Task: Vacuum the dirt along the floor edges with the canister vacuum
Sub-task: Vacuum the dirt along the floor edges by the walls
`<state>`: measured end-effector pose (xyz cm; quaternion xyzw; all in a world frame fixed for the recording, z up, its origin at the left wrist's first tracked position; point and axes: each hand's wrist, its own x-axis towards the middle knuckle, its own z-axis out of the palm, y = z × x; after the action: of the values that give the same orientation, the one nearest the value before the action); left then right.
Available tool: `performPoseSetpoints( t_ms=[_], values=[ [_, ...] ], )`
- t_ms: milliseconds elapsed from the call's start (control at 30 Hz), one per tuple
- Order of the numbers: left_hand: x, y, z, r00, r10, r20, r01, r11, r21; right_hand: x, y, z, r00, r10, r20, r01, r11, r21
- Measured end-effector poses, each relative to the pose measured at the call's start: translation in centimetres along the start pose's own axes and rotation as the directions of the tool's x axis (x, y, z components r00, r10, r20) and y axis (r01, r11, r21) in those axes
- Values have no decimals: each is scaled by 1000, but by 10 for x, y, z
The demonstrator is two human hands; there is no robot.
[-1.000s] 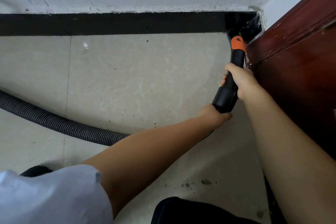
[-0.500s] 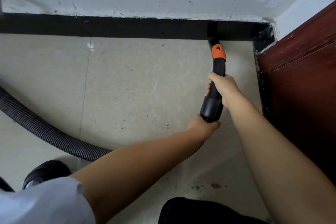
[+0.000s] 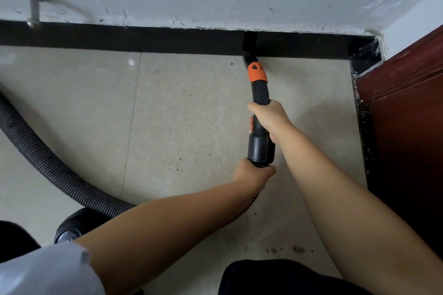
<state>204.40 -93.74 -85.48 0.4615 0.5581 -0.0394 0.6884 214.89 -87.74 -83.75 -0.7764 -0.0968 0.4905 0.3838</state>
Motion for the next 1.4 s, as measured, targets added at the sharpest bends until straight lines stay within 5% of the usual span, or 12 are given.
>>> performPoseSetpoints(
  t_ms=[233, 367, 800, 1133, 1400],
  values=[
    [3, 25, 47, 972, 22, 232, -58, 987, 147, -1, 11, -83, 963, 146, -228, -96, 971, 217],
    [15, 59, 75, 950, 39, 310, -102, 976, 190, 15, -2, -125, 923, 144, -358, -77, 978, 194],
    [7, 62, 93, 918, -92, 386, 25, 984, 175, 16, 13, -141, 894, 134, -428, -76, 986, 150],
    [-35, -4, 103, 921, -118, 371, 21, 967, 254, -37, 74, -135, 907, 178, -381, -124, 979, 162],
    [-45, -8, 72, 980, -38, 195, 47, 998, -40, -38, 34, -81, 989, 76, -124, -81, 996, -35]
  ],
)
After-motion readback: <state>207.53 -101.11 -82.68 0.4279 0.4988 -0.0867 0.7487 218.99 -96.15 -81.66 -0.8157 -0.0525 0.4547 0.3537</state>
